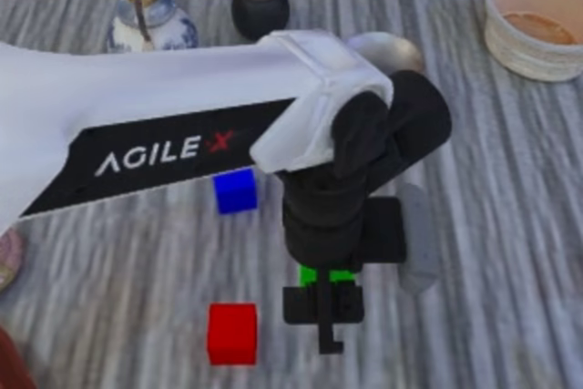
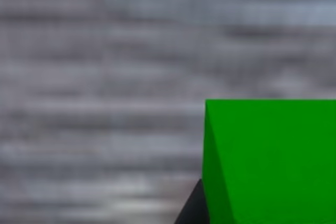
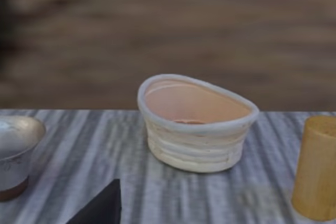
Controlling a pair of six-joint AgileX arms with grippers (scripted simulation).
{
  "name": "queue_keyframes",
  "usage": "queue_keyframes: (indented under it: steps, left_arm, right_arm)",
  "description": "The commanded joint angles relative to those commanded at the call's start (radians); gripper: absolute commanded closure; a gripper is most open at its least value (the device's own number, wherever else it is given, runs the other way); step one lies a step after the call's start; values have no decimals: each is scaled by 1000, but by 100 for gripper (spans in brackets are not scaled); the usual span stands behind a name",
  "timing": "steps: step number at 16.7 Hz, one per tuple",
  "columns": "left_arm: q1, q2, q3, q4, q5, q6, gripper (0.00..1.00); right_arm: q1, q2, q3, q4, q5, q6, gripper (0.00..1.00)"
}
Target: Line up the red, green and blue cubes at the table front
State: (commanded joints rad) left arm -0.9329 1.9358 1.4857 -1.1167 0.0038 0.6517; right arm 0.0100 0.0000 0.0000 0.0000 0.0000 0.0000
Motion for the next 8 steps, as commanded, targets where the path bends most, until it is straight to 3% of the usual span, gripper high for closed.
queue_keyframes:
  steps: [4,8]
  left_arm:
    - [3,10,-10,14,1,2,100]
    - [-2,59,-90,152,0,1,100]
  right_arm:
    - [0,0,0,0,0,0,0]
    - [0,0,0,0,0,0,0]
